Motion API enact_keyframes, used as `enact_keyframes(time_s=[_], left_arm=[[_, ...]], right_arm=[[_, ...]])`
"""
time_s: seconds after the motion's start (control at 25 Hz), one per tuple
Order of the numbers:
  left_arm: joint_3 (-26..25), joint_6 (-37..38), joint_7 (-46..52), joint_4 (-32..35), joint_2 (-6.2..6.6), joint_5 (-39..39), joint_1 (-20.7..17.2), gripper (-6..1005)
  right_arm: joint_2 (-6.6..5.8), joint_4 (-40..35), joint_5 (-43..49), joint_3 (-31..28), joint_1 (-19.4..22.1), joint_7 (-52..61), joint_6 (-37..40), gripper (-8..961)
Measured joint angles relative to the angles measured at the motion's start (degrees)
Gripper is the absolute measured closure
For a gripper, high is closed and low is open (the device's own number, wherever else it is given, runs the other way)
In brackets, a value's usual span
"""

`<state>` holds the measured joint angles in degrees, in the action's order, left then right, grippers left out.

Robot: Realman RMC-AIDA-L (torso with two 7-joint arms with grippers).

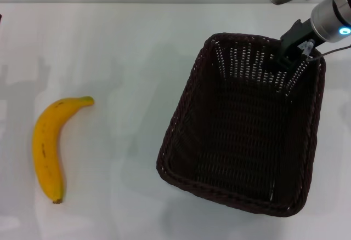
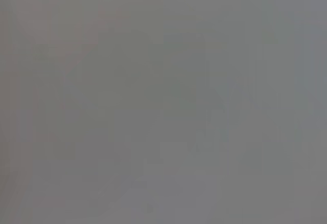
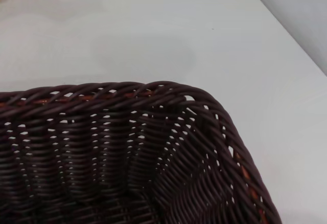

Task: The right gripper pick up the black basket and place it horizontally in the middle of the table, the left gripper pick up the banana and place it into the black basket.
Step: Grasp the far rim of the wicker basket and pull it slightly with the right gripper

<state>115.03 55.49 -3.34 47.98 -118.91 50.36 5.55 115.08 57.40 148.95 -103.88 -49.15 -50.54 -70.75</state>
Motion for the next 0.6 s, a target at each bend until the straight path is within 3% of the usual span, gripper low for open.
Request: enact_keyframes(time_s=[0.6], left_arm=[[-0.18, -0.50, 0.00, -0.17, 0.09, 0.00, 0.47, 115]], right_arm=[[0.02, 4.31, -0.08, -0.27, 0.52, 5.67, -1.52, 572]])
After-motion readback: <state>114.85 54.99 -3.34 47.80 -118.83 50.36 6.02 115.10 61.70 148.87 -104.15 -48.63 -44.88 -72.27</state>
